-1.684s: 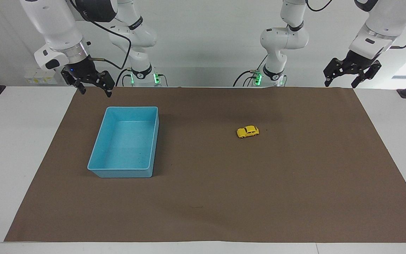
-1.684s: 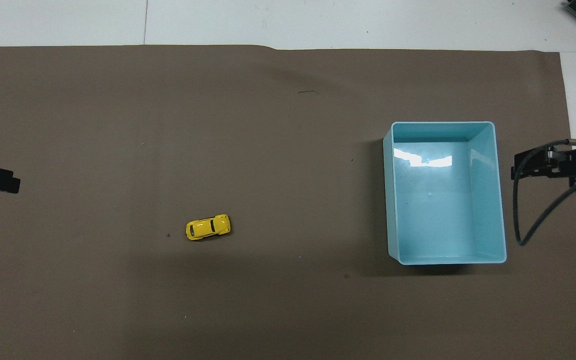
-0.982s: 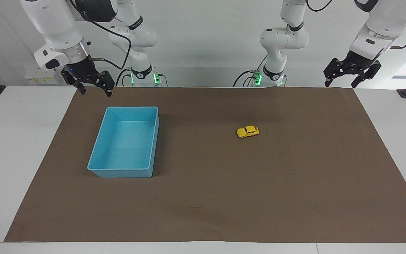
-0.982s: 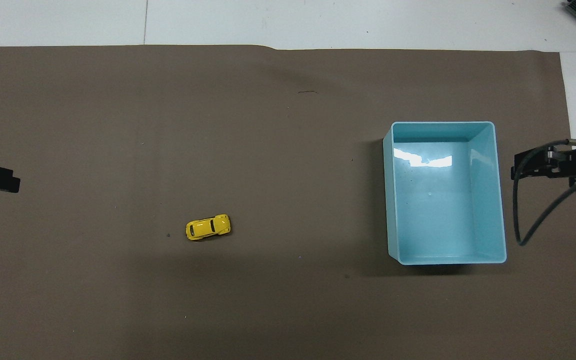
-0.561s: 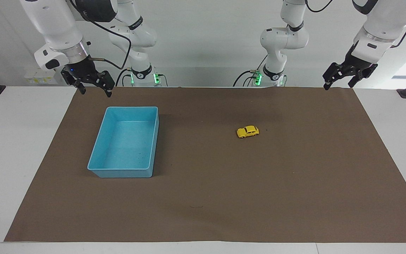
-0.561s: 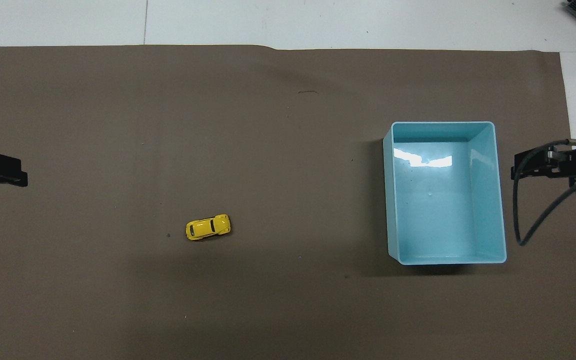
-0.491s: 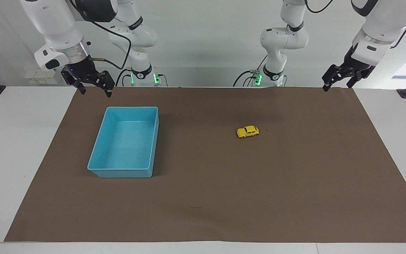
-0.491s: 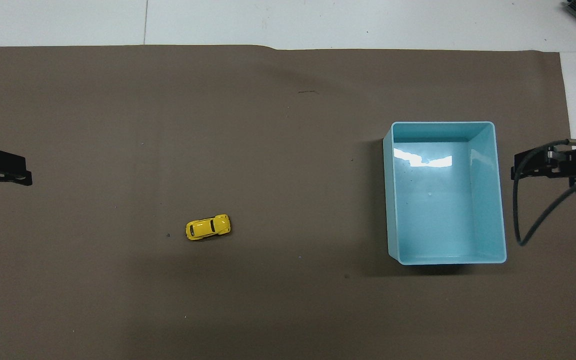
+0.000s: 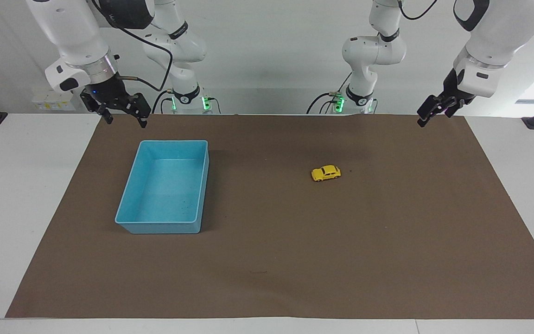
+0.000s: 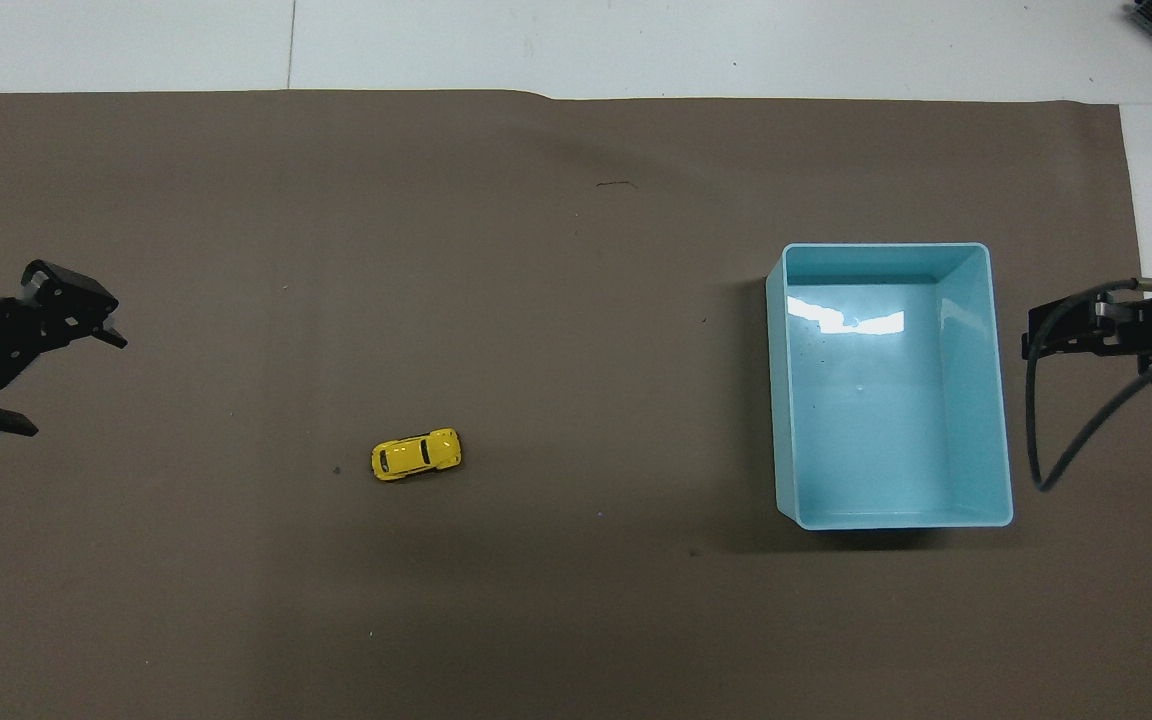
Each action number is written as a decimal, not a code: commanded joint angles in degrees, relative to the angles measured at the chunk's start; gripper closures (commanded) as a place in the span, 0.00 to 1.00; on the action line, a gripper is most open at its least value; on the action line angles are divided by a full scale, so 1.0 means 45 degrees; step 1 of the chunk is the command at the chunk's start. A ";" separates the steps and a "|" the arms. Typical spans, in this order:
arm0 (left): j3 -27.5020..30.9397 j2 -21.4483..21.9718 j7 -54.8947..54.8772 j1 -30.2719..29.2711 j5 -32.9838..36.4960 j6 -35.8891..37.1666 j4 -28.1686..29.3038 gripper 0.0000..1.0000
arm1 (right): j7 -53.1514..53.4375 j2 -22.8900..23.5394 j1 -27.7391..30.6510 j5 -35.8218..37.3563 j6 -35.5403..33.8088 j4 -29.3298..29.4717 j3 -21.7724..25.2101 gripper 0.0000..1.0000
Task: Wind up and store yellow beetle car
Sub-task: 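Reach the left gripper toward the yellow beetle car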
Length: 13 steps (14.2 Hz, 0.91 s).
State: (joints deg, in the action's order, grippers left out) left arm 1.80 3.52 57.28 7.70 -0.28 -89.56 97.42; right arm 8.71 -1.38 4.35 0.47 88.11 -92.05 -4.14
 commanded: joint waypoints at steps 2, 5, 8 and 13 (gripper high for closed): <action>0.0167 0.0349 0.5481 0.0806 0.0024 -0.1694 0.1570 0.00 | -0.0198 -0.0026 0.0185 -0.0222 -0.0145 0.0064 -0.0136 0.00; 0.0147 0.0408 0.9117 0.1138 -0.0073 -0.2788 0.2508 0.00 | -0.0198 -0.0026 0.0185 -0.0222 -0.0145 0.0064 -0.0116 0.00; 0.0147 0.0603 1.1581 0.1644 -0.0093 -0.4058 0.3602 0.00 | -0.0198 -0.0026 0.0185 -0.0222 -0.0145 0.0064 -0.0136 0.00; 0.0128 0.0662 1.2993 0.3089 -0.0326 -0.5816 0.5612 0.00 | -0.0198 -0.0026 0.0185 -0.0222 -0.0145 0.0064 -0.0116 0.00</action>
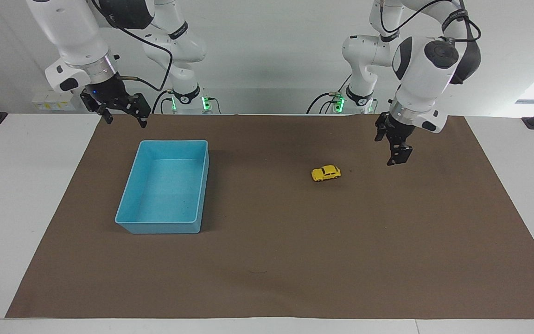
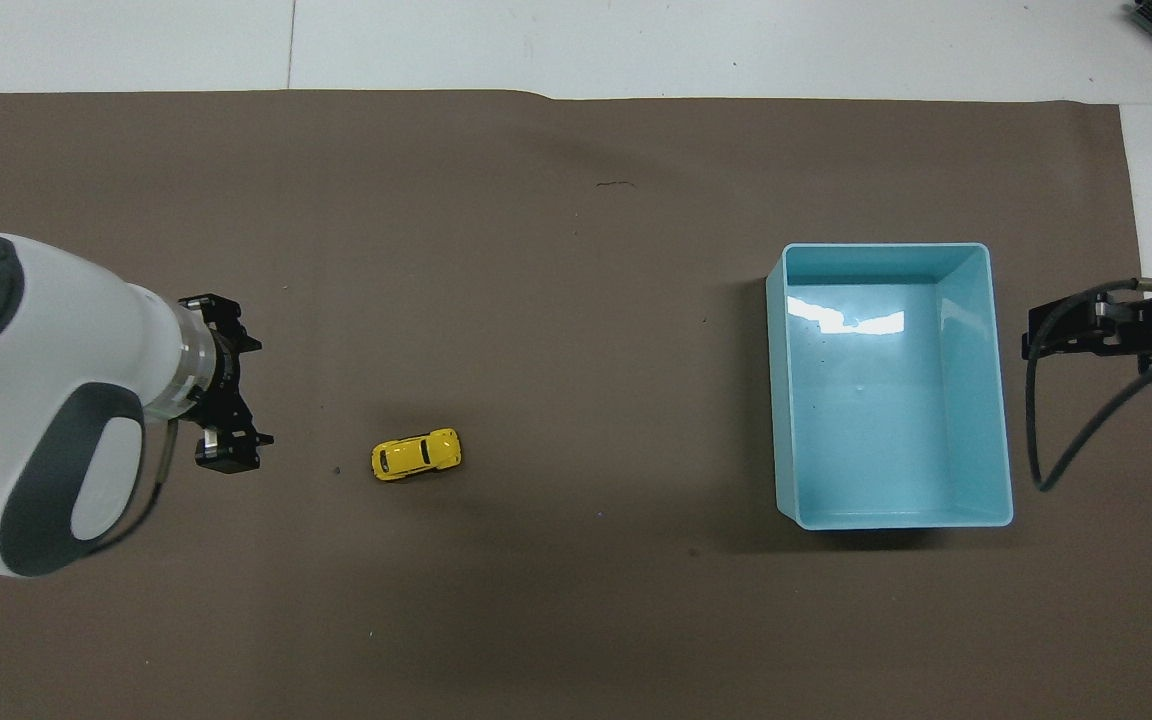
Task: Wind up and store yellow beetle car
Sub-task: 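Reach the left gripper toward the yellow beetle car, then grip the yellow car with the left gripper and drag it backward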
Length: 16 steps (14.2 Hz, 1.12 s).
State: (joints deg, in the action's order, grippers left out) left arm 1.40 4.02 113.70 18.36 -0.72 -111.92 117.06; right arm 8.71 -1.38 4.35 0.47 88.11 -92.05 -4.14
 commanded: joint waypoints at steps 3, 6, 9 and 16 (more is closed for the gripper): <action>0.0217 0.0318 0.1155 0.1582 -0.0641 -0.2756 0.2613 0.00 | -0.0198 -0.0026 0.0185 -0.0222 -0.0145 0.0064 -0.0136 0.00; 0.0217 0.0143 0.2267 0.2266 -0.0798 -0.4928 0.4100 0.00 | -0.0198 -0.0026 0.0185 -0.0222 -0.0145 0.0064 -0.0116 0.00; 0.0217 -0.0792 0.3499 0.2562 -0.0779 -0.6295 0.4259 0.00 | -0.0198 -0.0026 0.0185 -0.0222 -0.0145 0.0064 -0.0116 0.00; 0.0237 -0.1460 0.3834 0.2874 -0.0779 -0.7159 0.4298 0.12 | -0.0198 -0.0026 0.0185 -0.0222 -0.0145 0.0064 -0.0116 0.00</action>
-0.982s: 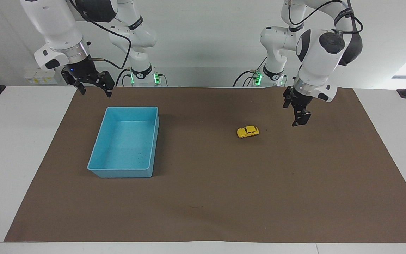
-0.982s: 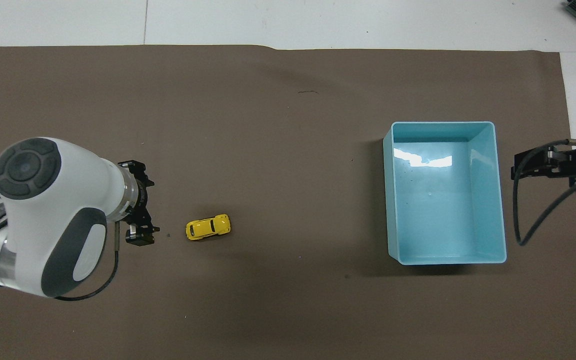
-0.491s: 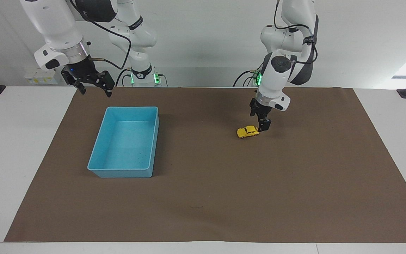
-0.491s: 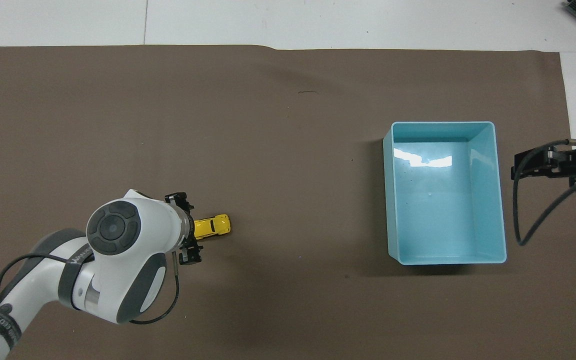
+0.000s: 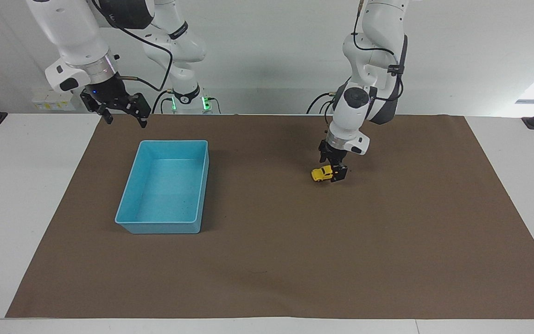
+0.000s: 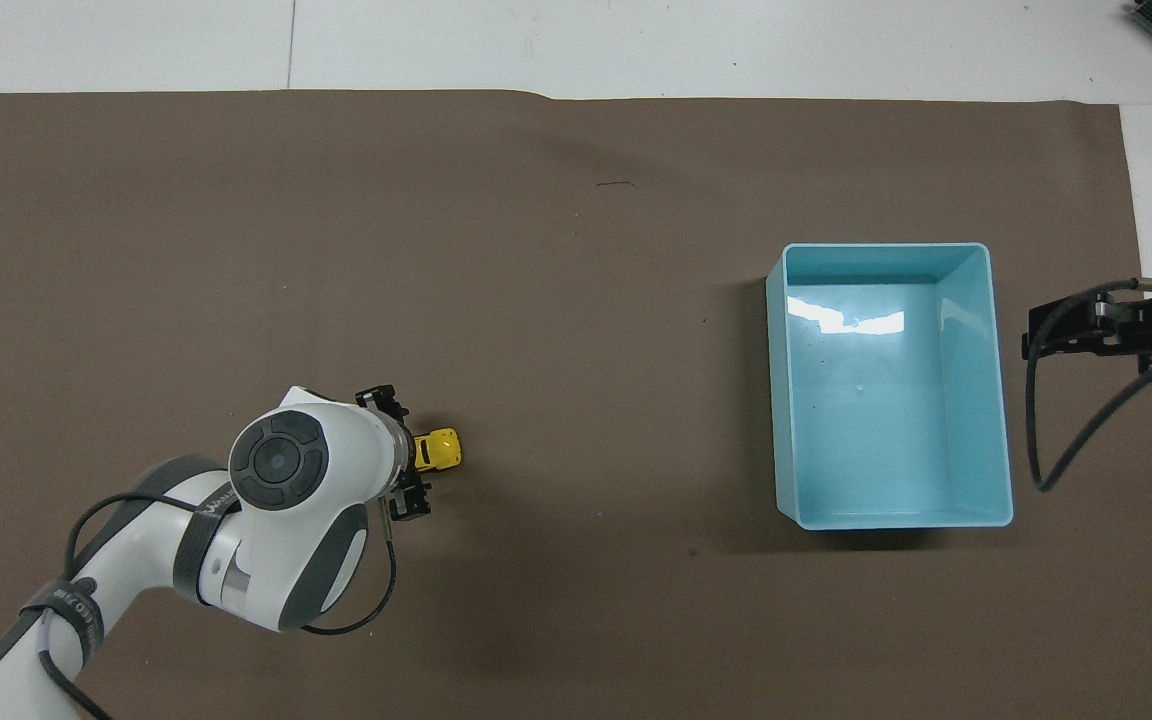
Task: Wind up and store yellow beetle car
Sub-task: 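Grip the yellow car with the left gripper and drag it backward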
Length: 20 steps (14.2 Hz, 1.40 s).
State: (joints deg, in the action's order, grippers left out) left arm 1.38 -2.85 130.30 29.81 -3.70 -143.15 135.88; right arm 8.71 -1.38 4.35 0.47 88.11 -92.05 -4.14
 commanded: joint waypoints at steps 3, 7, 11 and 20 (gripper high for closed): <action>0.0221 0.0106 -0.0979 0.0523 -0.0116 -0.0123 0.0156 1.00 | -0.0198 -0.0025 0.0185 -0.0222 -0.0145 0.0064 -0.0116 0.00; 0.0220 0.0204 -0.2138 0.0524 -0.0116 -0.0045 0.0311 1.00 | -0.0198 -0.0025 0.0185 -0.0222 -0.0145 0.0064 -0.0116 0.00; 0.0240 0.0262 -0.2917 -0.0099 -0.0116 -0.0045 0.0526 1.00 | -0.0198 -0.0025 0.0185 -0.0222 -0.0145 0.0064 -0.0116 0.00; 0.0279 0.0224 -0.5534 -0.2910 -0.0116 0.0151 0.0781 1.00 | -0.0198 -0.0025 0.0185 -0.0222 -0.0165 0.0064 -0.0136 0.00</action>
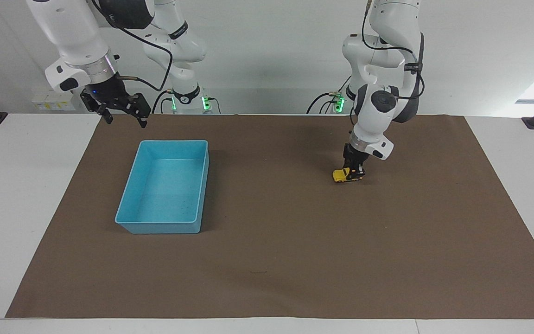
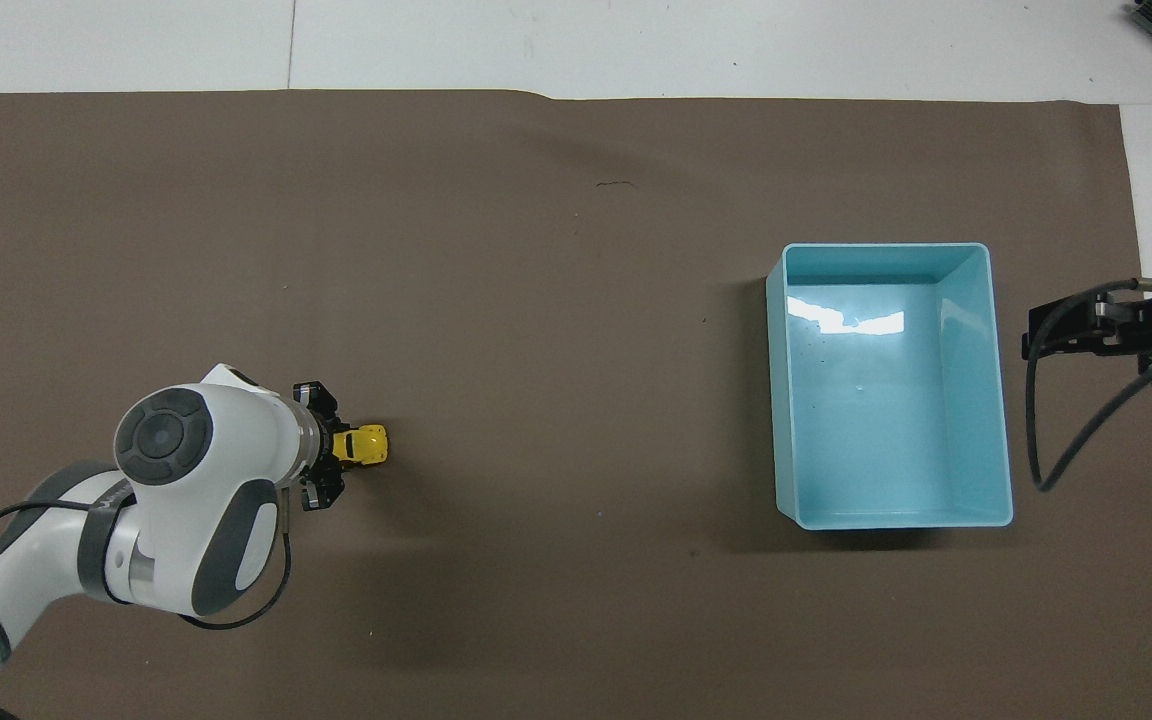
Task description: Wind up and store yellow beetle car
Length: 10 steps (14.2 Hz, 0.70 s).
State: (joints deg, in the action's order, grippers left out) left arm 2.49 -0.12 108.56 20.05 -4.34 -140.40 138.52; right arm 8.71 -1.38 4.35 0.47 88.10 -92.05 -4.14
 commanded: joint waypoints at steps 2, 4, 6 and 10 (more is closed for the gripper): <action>0.0032 -0.0403 -0.0901 -0.0998 0.0028 -0.0420 0.0176 1.00 | -0.0198 -0.0026 0.0185 -0.0222 -0.0165 0.0064 -0.0116 0.00; 0.0051 -0.0403 -0.0941 -0.1037 0.0028 -0.0342 0.0156 1.00 | -0.0198 -0.0026 0.0185 -0.0222 -0.0165 0.0064 -0.0116 0.00; 0.0051 -0.0442 -0.0940 -0.1155 0.0028 -0.0013 -0.0039 0.31 | -0.0198 -0.0026 0.0185 -0.0222 -0.0145 0.0064 -0.0116 0.00; 0.0051 -0.0169 -0.0765 -0.1096 0.0028 0.2464 -0.1597 0.00 | -0.0198 -0.0026 0.0185 -0.0222 -0.0145 0.0064 -0.0136 0.00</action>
State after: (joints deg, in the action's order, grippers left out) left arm 3.10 -0.75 105.80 16.03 -4.37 -135.76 136.00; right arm 8.71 -1.38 4.35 0.47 88.10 -92.05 -4.14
